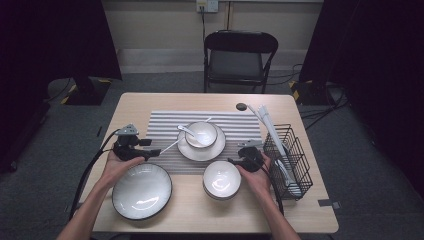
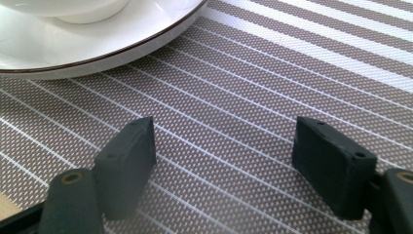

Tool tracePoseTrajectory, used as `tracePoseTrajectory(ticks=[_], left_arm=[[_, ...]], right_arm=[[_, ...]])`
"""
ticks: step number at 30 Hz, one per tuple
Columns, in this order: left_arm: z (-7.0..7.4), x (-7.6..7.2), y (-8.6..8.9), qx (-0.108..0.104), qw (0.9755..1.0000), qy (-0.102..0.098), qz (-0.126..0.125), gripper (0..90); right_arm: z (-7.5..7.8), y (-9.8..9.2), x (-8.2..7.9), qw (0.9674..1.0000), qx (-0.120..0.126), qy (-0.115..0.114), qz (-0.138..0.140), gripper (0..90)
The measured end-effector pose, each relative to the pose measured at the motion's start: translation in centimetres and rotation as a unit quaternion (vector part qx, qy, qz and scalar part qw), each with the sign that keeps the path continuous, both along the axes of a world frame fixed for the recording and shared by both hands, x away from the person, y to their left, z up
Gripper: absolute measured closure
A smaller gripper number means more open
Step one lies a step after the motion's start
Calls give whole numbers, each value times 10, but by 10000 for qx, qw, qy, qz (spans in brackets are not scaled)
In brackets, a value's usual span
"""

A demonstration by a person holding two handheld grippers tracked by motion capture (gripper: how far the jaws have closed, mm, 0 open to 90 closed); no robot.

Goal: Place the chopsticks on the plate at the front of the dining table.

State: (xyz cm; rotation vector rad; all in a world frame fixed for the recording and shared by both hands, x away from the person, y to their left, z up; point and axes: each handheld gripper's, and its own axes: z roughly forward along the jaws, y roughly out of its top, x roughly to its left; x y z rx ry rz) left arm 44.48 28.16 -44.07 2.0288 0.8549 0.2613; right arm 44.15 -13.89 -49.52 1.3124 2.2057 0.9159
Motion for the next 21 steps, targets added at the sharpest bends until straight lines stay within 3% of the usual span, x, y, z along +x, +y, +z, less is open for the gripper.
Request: tracePoseTrajectory(ticks=[4, 11, 16, 18, 21], left_arm=[[-1, -6, 5, 12, 10000, 9, 33, 296], [0, -15, 8, -42, 10000, 6, 61, 263], [-1, -25, 11, 64, 10000, -46, 41, 270], [-2, -27, 13, 22, 10000, 13, 61, 270], [-3, -32, 13, 119, 9999, 4, 26, 270]], right_arm=[[6, 0, -1, 9999, -55, -119, -56, 256], [14, -2, -3, 9995, 160, -225, -122, 285], [22, -1, -6, 9991, 86, -400, -141, 305], [27, -2, -5, 9990, 172, -380, -134, 279], [34, -1, -5, 9985, 293, -447, -103, 280]])
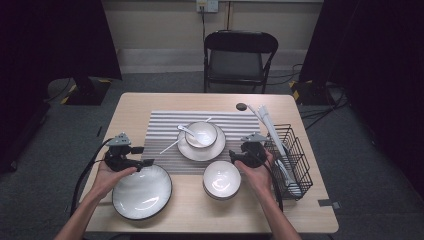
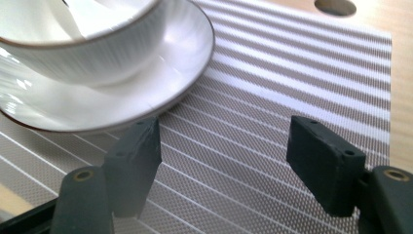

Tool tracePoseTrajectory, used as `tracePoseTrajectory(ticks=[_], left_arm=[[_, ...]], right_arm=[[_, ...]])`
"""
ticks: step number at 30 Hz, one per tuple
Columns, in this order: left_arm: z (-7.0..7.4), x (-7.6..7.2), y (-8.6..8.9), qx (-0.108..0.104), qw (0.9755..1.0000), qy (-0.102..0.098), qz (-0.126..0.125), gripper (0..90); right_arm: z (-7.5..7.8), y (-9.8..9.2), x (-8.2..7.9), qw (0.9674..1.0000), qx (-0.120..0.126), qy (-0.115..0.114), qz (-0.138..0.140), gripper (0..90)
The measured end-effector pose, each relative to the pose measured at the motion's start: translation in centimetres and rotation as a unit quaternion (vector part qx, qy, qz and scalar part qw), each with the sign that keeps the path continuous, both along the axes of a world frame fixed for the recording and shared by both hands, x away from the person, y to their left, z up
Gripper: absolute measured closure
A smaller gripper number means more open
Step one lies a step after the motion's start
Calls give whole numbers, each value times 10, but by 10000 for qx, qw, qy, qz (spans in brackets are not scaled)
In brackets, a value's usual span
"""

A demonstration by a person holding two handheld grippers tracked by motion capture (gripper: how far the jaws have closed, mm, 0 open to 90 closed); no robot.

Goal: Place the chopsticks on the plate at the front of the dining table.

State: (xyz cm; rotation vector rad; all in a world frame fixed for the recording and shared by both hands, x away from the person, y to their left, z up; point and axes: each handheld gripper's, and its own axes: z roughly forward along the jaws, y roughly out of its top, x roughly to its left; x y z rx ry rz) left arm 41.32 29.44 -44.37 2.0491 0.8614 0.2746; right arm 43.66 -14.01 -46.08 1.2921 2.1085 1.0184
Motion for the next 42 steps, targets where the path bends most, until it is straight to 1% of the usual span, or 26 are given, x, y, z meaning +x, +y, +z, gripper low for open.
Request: tracePoseTrajectory(ticks=[2, 3, 5, 8, 10, 12, 13, 15, 16, 17, 19, 20, 22, 23, 25, 26, 28, 30, 32, 34, 35, 39, 40, 42], left_arm=[[0, -2, 0, -8, 10000, 89, -37, 270], [1, -4, 1, 18, 10000, 44, -25, 270], [2, -7, 2, -91, 9999, 26, -38, 270], [4, -12, 3, -17, 10000, -62, -53, 271], [4, -15, 4, 27, 10000, -65, -44, 272], [4, -17, 5, -37, 10000, -39, -11, 273], [4, -18, 6, -36, 10000, -13, -13, 276], [1, -18, 6, -80, 10000, -20, 17, 303], [0, -19, 6, -81, 10000, 12, 35, 298], [0, -20, 6, -53, 10000, 32, 43, 294], [-1, -22, 5, 87, 10000, 10, -24, 294], [-1, -25, 5, 93, 10000, 25, -13, 294], [-2, -28, 7, 86, 10000, 25, 30, 293], [-2, -29, 8, 99, 9999, 0, 27, 294], [-2, -32, 8, 79, 10000, -20, 7, 293], [-2, -34, 8, 100, 9999, -11, 21, 293], [-3, -36, 10, 152, 9999, -27, 27, 293], [-4, -39, 12, 131, 9999, -8, 39, 293], [-4, -42, 13, 177, 9998, -26, 24, 293], [-5, -45, 16, 142, 9999, -8, 45, 292], [-5, -46, 16, 107, 9999, -32, 68, 291], [-5, -52, 18, 128, 9999, -42, 47, 291], [-5, -53, 18, 161, 9998, -44, 58, 290], [-6, -56, 18, 143, 9999, -58, 62, 287]], right_arm=[[5, 1, -2, 9999, 71, -77, 44, 296], [8, 1, -4, 9998, 104, -126, 78, 305], [10, 2, -5, 9997, 156, -145, 90, 278], [14, 2, -7, 9996, 174, -190, 60, 269], [18, 2, -7, 9995, 200, -246, 56, 266], [24, 2, -9, 9991, 312, -262, 110, 276], [27, 2, -10, 9990, 297, -296, 125, 276], [33, 4, -12, 9987, 332, -342, 174, 276], [36, 4, -12, 9986, 327, -364, 176, 258], [40, 4, -13, 9987, 337, -375, 107, 217], [45, 4, -14, 9985, 392, -369, 137, 217], [49, 3, -15, 9984, 381, -394, 105, 218], [57, 0, -15, 9979, 460, -423, 148, 253], [61, -2, -15, 9979, 434, -455, 127, 270], [68, -7, -15, 9973, 463, -569, 104, 302], [72, -9, -15, 9969, 477, -628, 78, 309], [79, -15, -14, 9964, 526, -671, 18, 321], [86, -21, -14, 9958, 550, -738, -27, 336], [91, -26, -13, 9958, 494, -761, -73, 338], [95, -31, -11, 9961, 468, -739, -98, 344], [97, -33, -10, 9962, 435, -744, -144, 348], [101, -43, -6, 9959, 404, -764, -252, 347], [102, -46, -5, 9961, 386, -746, -261, 348], [101, -50, -3, 9964, 352, -710, -294, 349]])
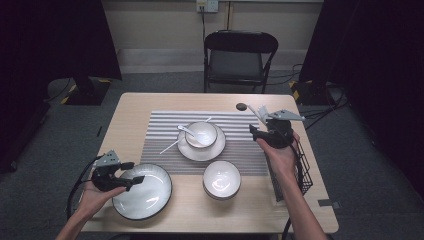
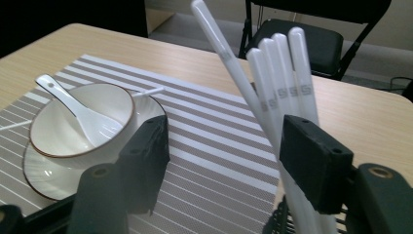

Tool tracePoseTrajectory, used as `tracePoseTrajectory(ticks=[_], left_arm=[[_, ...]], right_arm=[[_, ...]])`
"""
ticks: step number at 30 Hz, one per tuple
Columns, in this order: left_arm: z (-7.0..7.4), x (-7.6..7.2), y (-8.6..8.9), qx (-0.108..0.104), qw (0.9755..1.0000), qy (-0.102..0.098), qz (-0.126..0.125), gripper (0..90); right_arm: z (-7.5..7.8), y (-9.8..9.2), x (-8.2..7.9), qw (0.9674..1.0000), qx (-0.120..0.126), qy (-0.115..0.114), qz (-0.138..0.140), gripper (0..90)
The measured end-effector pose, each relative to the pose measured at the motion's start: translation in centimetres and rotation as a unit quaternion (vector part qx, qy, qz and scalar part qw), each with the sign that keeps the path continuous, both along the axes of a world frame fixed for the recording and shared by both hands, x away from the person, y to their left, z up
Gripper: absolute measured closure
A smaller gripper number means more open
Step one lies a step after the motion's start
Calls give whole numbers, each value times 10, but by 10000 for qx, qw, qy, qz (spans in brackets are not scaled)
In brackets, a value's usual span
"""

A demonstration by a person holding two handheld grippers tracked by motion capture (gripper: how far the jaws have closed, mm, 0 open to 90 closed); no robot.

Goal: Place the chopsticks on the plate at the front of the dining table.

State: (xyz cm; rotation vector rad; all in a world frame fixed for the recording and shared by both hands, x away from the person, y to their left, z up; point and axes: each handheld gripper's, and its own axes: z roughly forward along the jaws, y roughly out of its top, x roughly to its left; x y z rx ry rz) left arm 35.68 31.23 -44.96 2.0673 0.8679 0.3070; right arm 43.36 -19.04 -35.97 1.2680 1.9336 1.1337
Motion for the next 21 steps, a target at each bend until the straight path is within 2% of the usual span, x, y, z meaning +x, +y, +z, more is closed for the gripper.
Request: tracePoseTrajectory(ticks=[3, 7, 8, 11, 12, 13, 16, 21], left_arm=[[0, -5, -1, 91, 9999, -30, -84, 287], [1, -13, -1, -11, 10000, -27, -59, 283], [1, -15, -1, 84, 9999, -73, -100, 281], [0, -23, -1, 59, 9999, -4, -105, 276], [-1, -26, -1, 129, 9998, -4, -129, 276], [-2, -28, 0, 216, 9996, -50, -163, 276], [-3, -32, -2, 125, 9998, -39, -131, 275], [-2, -32, -12, 66, 9998, -77, -179, 275]], right_arm=[[-1, -4, 2, 10000, -6, 72, -5, 366], [-1, -6, 4, 9999, -39, 143, 17, 374], [-1, -6, 4, 9999, -52, 157, 41, 375], [-1, -6, 6, 9996, -74, 266, -12, 361], [-1, -7, 6, 9996, -72, 280, -7, 363], [-1, -6, 6, 9996, -99, 274, -2, 371], [-1, -7, 6, 9996, -144, 236, -16, 420], [-1, -12, 5, 9996, -32, 272, 42, 504]])
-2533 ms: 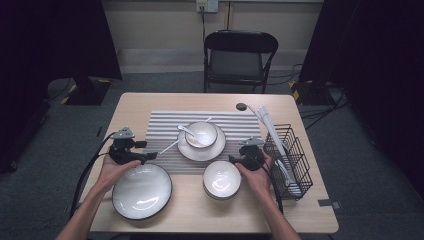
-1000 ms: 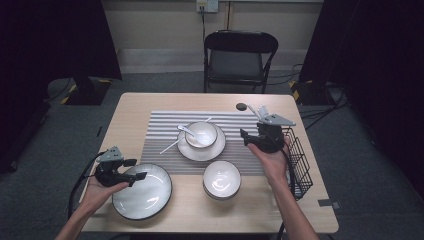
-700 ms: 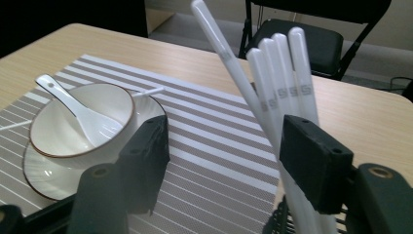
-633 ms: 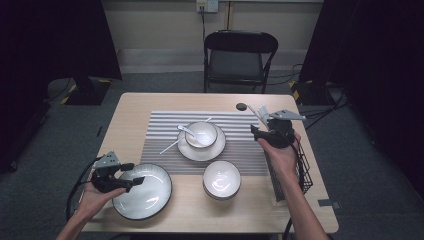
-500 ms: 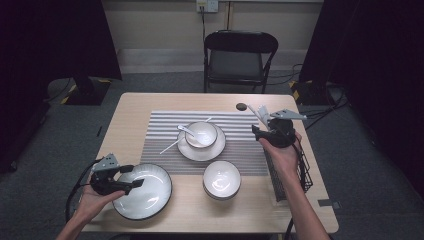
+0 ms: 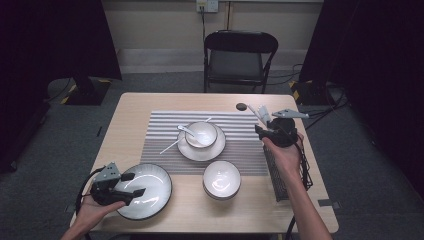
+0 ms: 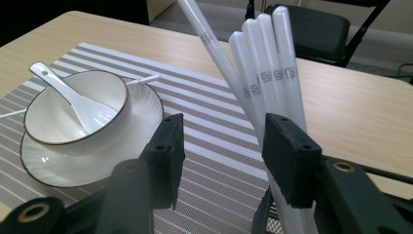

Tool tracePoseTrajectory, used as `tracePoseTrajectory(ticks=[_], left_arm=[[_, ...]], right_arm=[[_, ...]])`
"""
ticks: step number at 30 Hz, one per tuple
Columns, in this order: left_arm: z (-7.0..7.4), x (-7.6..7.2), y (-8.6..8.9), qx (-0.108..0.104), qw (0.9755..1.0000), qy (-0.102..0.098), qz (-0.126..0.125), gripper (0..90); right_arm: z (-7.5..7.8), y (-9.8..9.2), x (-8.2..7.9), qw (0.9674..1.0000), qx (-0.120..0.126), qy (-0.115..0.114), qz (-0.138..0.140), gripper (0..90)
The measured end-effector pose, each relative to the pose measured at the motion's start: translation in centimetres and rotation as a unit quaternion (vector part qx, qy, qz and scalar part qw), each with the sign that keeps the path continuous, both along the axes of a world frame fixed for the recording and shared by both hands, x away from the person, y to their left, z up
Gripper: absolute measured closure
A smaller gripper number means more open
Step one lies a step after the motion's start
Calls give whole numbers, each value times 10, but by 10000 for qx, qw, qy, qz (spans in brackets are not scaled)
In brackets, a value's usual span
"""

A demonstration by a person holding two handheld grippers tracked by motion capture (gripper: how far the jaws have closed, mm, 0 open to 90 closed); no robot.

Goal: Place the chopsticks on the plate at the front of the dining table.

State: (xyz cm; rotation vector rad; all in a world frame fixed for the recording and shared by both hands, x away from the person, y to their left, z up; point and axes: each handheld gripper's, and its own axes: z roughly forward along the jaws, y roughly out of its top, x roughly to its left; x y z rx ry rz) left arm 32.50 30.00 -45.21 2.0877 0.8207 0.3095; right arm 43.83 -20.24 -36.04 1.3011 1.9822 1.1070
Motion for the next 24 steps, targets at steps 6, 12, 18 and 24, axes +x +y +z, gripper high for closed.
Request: tracePoseTrajectory(ticks=[6, 12, 18, 24], left_arm=[[4, 4, -15, -157, 9999, -43, -31, 256], [5, 10, -31, -155, 9998, -53, -118, 252], [4, 11, -39, -145, 9997, -17, -196, 251], [3, 16, -48, -150, 9996, 55, -245, 248]], right_arm=[[0, 2, 2, 10000, 6, 61, 18, 479], [0, -2, 1, 10000, -14, 36, 45, 486], [1, -1, 1, 10000, -43, 26, 21, 504], [0, -2, 3, 9998, -202, 56, 15, 486]])
